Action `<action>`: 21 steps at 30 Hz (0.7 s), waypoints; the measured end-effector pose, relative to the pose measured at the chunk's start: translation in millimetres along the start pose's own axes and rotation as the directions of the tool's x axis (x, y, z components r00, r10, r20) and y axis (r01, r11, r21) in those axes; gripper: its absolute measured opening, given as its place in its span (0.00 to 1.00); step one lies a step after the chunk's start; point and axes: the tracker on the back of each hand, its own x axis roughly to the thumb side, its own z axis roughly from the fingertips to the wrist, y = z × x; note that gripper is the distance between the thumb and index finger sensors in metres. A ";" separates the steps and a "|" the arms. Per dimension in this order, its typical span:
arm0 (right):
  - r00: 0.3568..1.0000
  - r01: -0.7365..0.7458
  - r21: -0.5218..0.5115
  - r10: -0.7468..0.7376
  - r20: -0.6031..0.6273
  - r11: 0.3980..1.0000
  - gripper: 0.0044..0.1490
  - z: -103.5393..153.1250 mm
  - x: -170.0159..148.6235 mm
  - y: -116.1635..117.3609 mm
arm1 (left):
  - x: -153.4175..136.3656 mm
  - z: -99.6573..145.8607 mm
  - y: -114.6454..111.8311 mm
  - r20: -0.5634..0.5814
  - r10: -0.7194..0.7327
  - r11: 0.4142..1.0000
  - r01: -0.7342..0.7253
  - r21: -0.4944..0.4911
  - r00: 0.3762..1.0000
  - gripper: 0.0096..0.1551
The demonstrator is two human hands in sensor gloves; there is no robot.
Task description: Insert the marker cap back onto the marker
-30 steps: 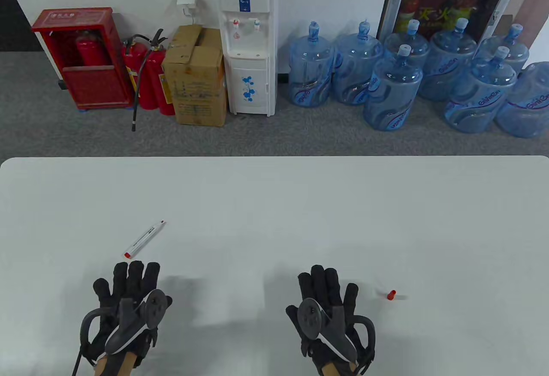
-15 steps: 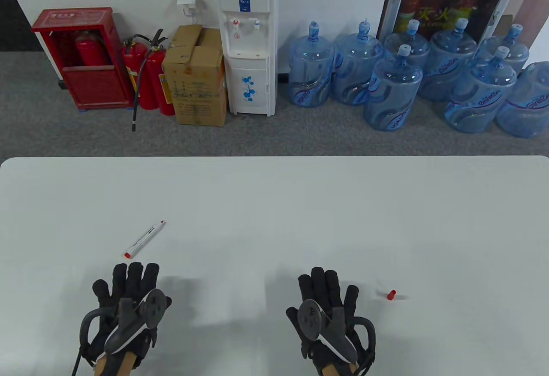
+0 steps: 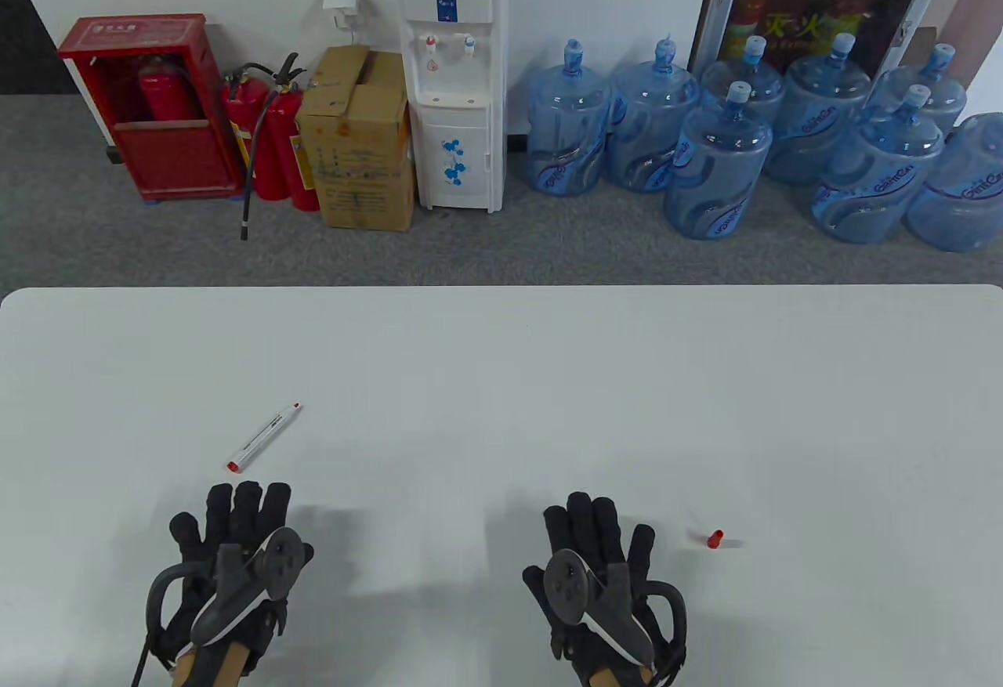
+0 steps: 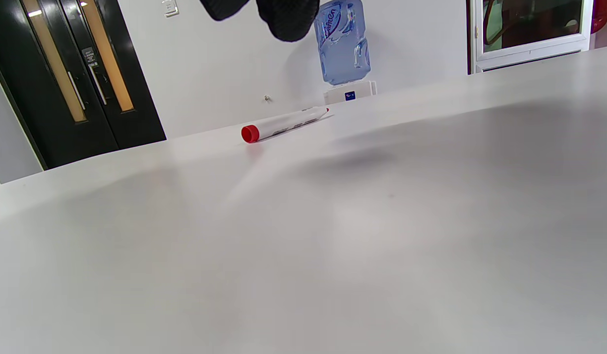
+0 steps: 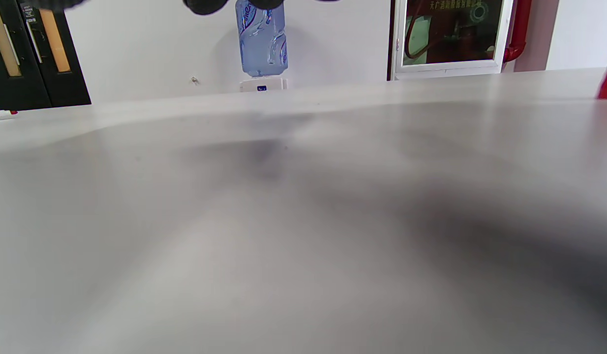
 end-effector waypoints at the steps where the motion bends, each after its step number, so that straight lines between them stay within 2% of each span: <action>1: 1.000 -0.001 0.002 0.001 0.001 1.000 0.51 0.3 0.0 0.3 | 0.0 0.0 0.0 0.000 0.000 1.000 0.000 0.000 1.000 0.49; 21: 0.998 -0.064 0.054 0.062 0.030 0.997 0.51 1.5 6.6 7.8 | -1.3 -0.8 -0.2 -0.007 0.009 1.000 -0.009 -0.027 1.000 0.49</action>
